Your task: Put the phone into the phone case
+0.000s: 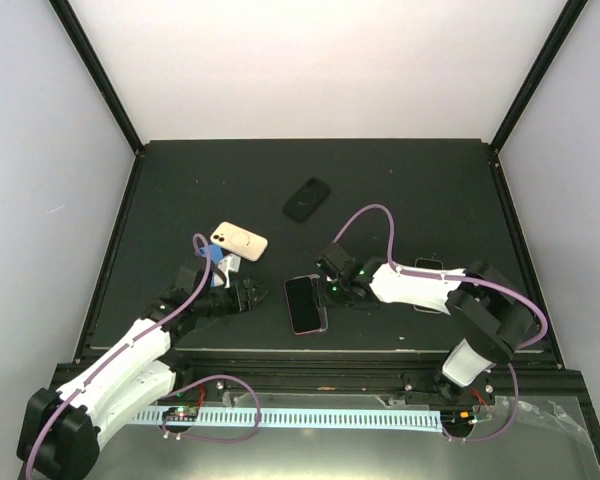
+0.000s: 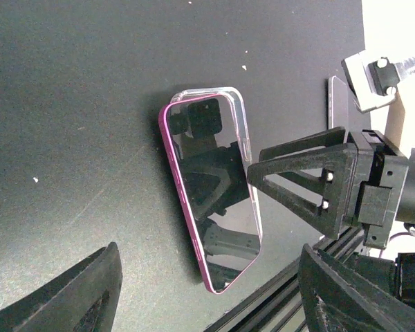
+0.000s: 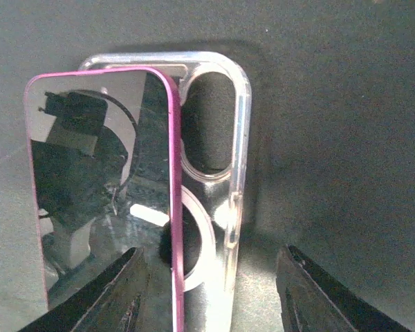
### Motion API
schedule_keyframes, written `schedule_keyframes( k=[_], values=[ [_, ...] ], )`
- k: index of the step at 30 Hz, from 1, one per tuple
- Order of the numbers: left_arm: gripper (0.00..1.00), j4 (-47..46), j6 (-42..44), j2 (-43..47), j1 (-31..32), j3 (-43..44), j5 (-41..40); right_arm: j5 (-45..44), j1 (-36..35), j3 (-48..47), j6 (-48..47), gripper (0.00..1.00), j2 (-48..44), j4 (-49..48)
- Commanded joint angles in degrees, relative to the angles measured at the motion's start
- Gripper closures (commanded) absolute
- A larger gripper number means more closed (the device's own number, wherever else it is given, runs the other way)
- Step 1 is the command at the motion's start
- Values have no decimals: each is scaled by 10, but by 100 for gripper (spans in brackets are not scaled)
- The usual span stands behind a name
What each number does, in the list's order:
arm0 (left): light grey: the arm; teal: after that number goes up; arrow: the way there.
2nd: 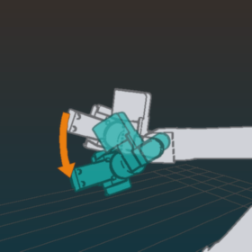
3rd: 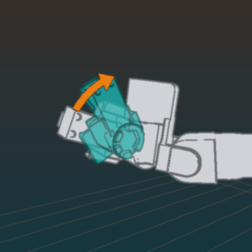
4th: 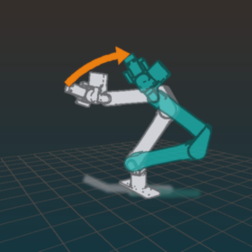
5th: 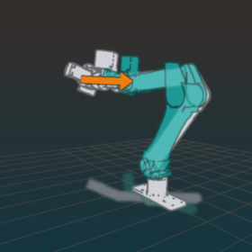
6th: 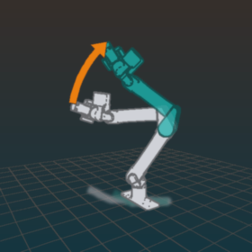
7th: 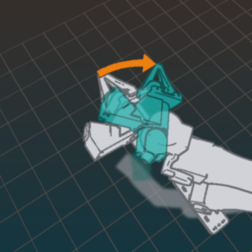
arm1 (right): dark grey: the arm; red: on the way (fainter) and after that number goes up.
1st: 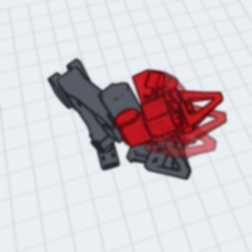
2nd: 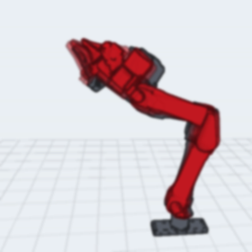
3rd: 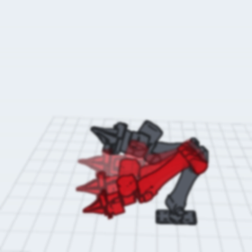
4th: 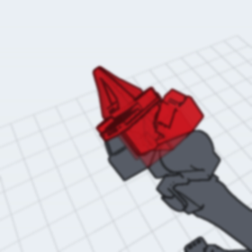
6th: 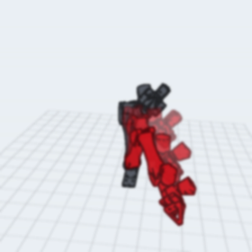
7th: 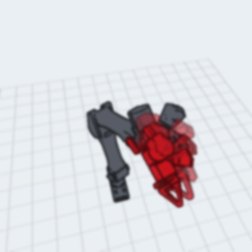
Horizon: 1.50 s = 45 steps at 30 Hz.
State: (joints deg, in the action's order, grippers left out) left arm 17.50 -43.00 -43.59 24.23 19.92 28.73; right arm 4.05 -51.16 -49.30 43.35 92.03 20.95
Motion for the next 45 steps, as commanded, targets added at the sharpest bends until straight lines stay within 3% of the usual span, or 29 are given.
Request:
schedule_keyframes(
  k=[1,11,17,22,34,45],
  values=[
    [29,-53,-9,-24,12,-4,-1,12,5,10,-2,50,15,-32],
    [39,-119,-26,-82,45,-24,-25,57,4,29,13,68,30,-74],
    [49,-165,-31,-141,66,-25,-33,92,3,44,42,73,41,-110],
    [59,-195,-36,-186,85,-21,-42,120,3,60,68,74,50,-146],
    [64,-231,-43,-258,113,-14,-64,121,3,75,79,74,36,-153],
    [77,-256,-39,-310,118,14,-67,134,3,98,84,74,17,-177]
  ],
)
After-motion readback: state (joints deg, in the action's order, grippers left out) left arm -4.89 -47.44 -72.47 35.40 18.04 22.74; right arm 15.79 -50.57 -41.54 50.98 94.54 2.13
